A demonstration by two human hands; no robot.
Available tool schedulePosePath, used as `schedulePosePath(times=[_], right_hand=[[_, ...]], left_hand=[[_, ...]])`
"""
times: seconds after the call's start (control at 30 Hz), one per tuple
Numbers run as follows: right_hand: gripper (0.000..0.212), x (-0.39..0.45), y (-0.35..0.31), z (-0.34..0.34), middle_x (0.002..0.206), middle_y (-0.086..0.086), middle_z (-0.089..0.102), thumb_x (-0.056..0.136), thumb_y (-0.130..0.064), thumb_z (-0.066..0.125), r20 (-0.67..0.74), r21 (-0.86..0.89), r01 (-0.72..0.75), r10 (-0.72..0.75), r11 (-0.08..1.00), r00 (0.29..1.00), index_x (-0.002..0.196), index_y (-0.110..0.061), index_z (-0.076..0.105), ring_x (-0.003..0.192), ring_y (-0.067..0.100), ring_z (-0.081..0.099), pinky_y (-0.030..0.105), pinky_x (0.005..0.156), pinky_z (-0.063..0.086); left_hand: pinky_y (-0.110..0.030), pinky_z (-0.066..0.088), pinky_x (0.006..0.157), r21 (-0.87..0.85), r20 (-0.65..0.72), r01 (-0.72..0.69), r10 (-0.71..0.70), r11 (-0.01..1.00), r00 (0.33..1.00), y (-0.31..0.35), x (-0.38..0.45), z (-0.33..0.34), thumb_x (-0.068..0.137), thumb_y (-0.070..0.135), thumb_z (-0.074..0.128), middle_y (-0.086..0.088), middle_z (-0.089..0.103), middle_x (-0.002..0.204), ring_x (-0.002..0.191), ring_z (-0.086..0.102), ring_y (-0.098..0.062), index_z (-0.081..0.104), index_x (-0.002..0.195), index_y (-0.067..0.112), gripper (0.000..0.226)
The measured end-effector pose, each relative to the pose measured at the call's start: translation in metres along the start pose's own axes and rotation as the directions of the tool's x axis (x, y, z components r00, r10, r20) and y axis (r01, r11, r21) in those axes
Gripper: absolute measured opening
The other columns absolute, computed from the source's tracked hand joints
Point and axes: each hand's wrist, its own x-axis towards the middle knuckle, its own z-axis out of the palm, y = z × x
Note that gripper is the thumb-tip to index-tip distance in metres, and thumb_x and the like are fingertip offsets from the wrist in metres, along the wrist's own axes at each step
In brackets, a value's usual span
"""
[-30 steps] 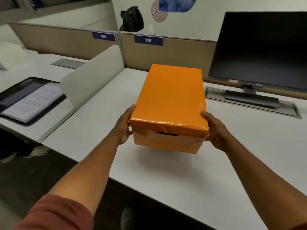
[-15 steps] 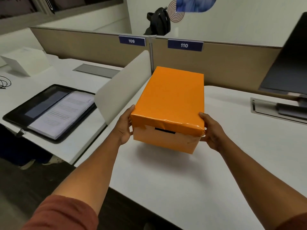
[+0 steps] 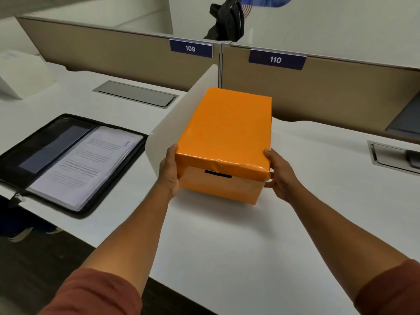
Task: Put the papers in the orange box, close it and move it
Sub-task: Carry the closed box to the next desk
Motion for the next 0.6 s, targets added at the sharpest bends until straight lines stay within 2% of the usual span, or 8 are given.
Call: schedulePosePath(times=[0.07, 0.17, 0.27, 0.37, 0.5, 0.53, 0.6], right_hand=[[0.060, 0.003, 0.003, 0.007, 0.134, 0.000, 0.053, 0.089, -0.061, 0.053, -0.006, -0.005, 0.007, -0.007, 1.000, 1.000, 0.142, -0.037, 0.039, 0.112, 0.032, 0.057, 0.054, 0.082, 0.052], [0.052, 0.005, 0.008, 0.017, 0.132, -0.002, 0.054, 0.093, -0.057, 0.051, -0.014, -0.007, 0.019, -0.019, 1.000, 1.000, 0.141, -0.038, 0.041, 0.112, 0.030, 0.058, 0.052, 0.081, 0.052], [0.042, 0.004, 0.011, 0.025, 0.129, -0.004, 0.055, 0.095, -0.054, 0.050, -0.023, 0.009, 0.040, -0.039, 0.999, 0.999, 0.134, -0.040, 0.043, 0.108, 0.025, 0.059, 0.048, 0.078, 0.053], [0.038, 0.004, 0.013, 0.034, 0.121, -0.009, 0.059, 0.095, -0.054, 0.049, -0.021, 0.014, 0.053, -0.052, 0.999, 0.998, 0.131, -0.042, 0.045, 0.105, 0.020, 0.060, 0.042, 0.070, 0.053], [0.041, 0.006, 0.011, 0.045, 0.115, -0.013, 0.060, 0.096, -0.055, 0.048, -0.020, 0.003, 0.052, -0.052, 0.999, 0.998, 0.134, -0.041, 0.043, 0.103, 0.017, 0.060, 0.038, 0.065, 0.052], [0.044, 0.007, 0.010, 0.047, 0.116, -0.010, 0.059, 0.096, -0.055, 0.047, -0.020, -0.002, 0.051, -0.051, 0.999, 0.998, 0.137, -0.040, 0.041, 0.102, 0.017, 0.060, 0.038, 0.066, 0.052], [0.050, 0.008, 0.010, 0.046, 0.126, -0.004, 0.057, 0.096, -0.056, 0.046, -0.019, -0.015, 0.048, -0.049, 0.999, 0.999, 0.142, -0.038, 0.038, 0.105, 0.019, 0.060, 0.043, 0.075, 0.053]], left_hand=[[-0.037, 0.057, 0.075, 0.065, -0.061, 0.003, 0.001, 0.998, 0.998, -0.001, 0.008, -0.001, 0.089, 0.059, 0.049, -0.005, 0.073, 0.103, 0.098, 0.067, -0.024, 0.067, 0.113, 0.025, 0.045], [-0.049, 0.053, 0.095, 0.189, -0.167, 0.019, 0.013, 0.982, 0.986, -0.004, 0.016, -0.002, 0.089, 0.058, 0.043, -0.012, 0.069, 0.113, 0.107, 0.064, -0.030, 0.062, 0.120, 0.017, 0.055], [-0.043, 0.052, 0.089, 0.304, -0.298, 0.056, 0.039, 0.951, 0.954, -0.001, 0.014, 0.000, 0.090, 0.064, 0.040, -0.007, 0.066, 0.098, 0.098, 0.062, -0.029, 0.059, 0.102, 0.017, 0.052], [-0.044, 0.051, 0.088, 0.414, -0.354, 0.126, 0.032, 0.901, 0.935, 0.004, 0.009, 0.004, 0.085, 0.080, 0.032, -0.007, 0.061, 0.094, 0.092, 0.058, -0.029, 0.055, 0.093, 0.016, 0.068], [-0.050, 0.052, 0.093, 0.322, -0.336, 0.200, -0.086, 0.925, 0.938, -0.002, -0.001, 0.001, 0.069, 0.092, 0.037, -0.009, 0.065, 0.105, 0.099, 0.060, -0.030, 0.059, 0.110, 0.011, 0.094], [-0.051, 0.052, 0.094, 0.293, -0.322, 0.203, -0.104, 0.934, 0.941, -0.003, -0.002, 0.000, 0.065, 0.093, 0.039, -0.008, 0.065, 0.106, 0.100, 0.060, -0.029, 0.059, 0.110, 0.012, 0.095], [-0.051, 0.053, 0.094, 0.273, -0.295, 0.190, -0.106, 0.943, 0.949, -0.004, -0.003, -0.002, 0.064, 0.093, 0.044, -0.005, 0.066, 0.100, 0.097, 0.061, -0.027, 0.058, 0.099, 0.015, 0.086]])
